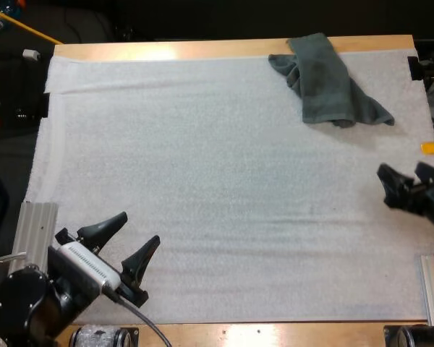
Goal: Pick towel from pile, fold and stack
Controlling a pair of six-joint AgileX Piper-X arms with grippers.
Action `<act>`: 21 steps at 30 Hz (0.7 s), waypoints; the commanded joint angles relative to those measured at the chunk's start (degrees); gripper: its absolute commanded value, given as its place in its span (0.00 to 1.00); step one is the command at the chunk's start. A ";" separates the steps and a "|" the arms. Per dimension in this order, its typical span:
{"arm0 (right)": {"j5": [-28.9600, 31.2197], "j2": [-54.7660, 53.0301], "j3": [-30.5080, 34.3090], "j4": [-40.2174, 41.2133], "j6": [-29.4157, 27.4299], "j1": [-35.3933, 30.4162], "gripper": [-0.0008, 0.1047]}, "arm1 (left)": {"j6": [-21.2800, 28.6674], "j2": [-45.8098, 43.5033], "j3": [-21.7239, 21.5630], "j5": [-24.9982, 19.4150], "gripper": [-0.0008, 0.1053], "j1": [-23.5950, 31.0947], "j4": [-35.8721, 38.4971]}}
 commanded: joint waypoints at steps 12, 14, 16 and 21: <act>6.58 33.28 -12.11 -9.24 4.71 3.21 0.68 | -0.37 1.30 -0.39 0.06 0.59 -0.08 -0.57; 6.58 36.41 -13.71 -9.65 4.71 3.21 0.68 | -0.37 1.30 -0.39 0.06 0.59 -0.08 -0.43; 6.58 40.19 -15.86 -10.01 4.71 3.21 0.68 | -0.37 1.30 -0.39 0.06 0.59 -0.08 -0.14; 6.81 48.69 -20.67 -11.32 4.87 3.21 0.68 | -0.37 1.30 -0.39 0.06 0.59 -0.08 -0.16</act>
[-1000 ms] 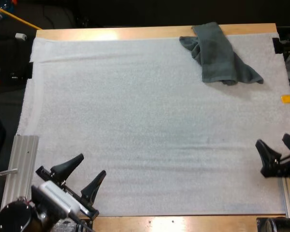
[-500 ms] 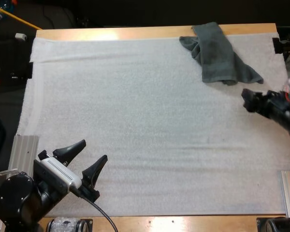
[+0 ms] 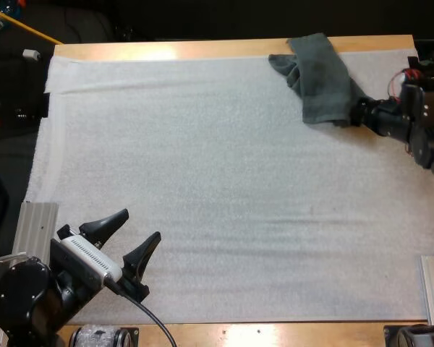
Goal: Pick towel from pile, fold and stack
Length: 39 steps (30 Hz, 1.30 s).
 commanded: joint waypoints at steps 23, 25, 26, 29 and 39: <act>0.24 21.48 -7.47 -6.12 10.06 0.76 0.52 | -0.71 0.05 -0.34 0.92 0.59 -0.08 -0.16; 0.22 21.48 -7.47 -6.25 10.28 0.93 0.42 | -0.71 0.05 -0.34 0.92 0.59 -0.08 -0.16; 0.12 21.48 -7.47 -6.50 10.28 0.94 0.36 | -0.71 0.05 -0.34 0.92 0.59 -0.08 -0.16; -0.97 21.18 -7.47 -6.54 10.28 0.93 0.14 | -0.71 0.05 -0.34 0.92 0.59 -0.08 -0.16; -0.83 11.29 -7.47 -4.94 5.12 1.83 0.01 | -0.71 0.05 -0.34 1.06 0.59 -0.08 -0.16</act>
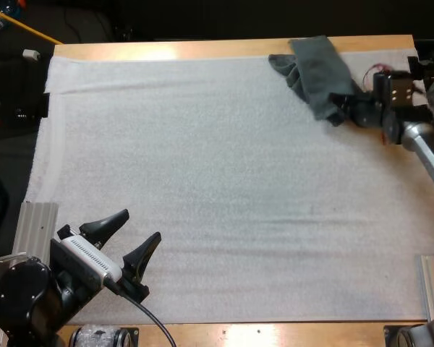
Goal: Pick towel from pile, fold and stack
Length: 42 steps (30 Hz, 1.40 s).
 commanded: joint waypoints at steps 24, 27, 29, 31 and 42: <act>0.09 -38.82 -0.54 20.65 -13.08 12.36 0.01 | -0.43 0.05 -0.34 1.43 0.59 -0.08 -0.16; 0.36 -41.41 -0.54 23.82 -12.09 15.82 0.01 | -0.43 0.05 -0.34 1.53 0.59 -0.08 -0.16; 0.71 -42.53 -0.54 25.44 -10.55 18.52 0.01 | -0.43 0.05 -0.34 2.02 0.59 -0.08 -0.06; 1.80 -42.92 -0.54 26.78 -8.66 21.66 0.01 | -0.43 0.05 -0.34 2.58 0.59 -0.08 -0.09; 8.66 -34.75 -0.54 19.38 -2.41 36.64 0.01 | -0.43 0.05 -0.22 2.76 0.59 -0.25 0.70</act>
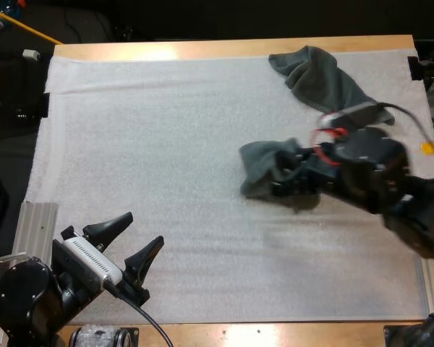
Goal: Pick towel from pile, fold and stack
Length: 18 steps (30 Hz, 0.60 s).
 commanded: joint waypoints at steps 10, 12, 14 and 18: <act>-5.17 7.78 -0.54 -20.42 6.71 4.48 0.01 | -0.43 0.05 -0.22 0.61 0.59 -0.68 6.73; -5.17 7.78 -0.54 -18.07 5.96 4.47 0.01 | -0.43 0.05 -0.22 0.61 0.59 -0.68 8.66; -5.07 8.17 -0.03 -14.11 4.63 4.47 0.01 | -0.31 0.05 -0.22 0.61 0.59 -0.68 9.79; -5.07 10.04 3.58 -6.31 0.48 4.47 0.01 | -0.32 0.05 -0.22 0.61 0.59 -0.68 9.90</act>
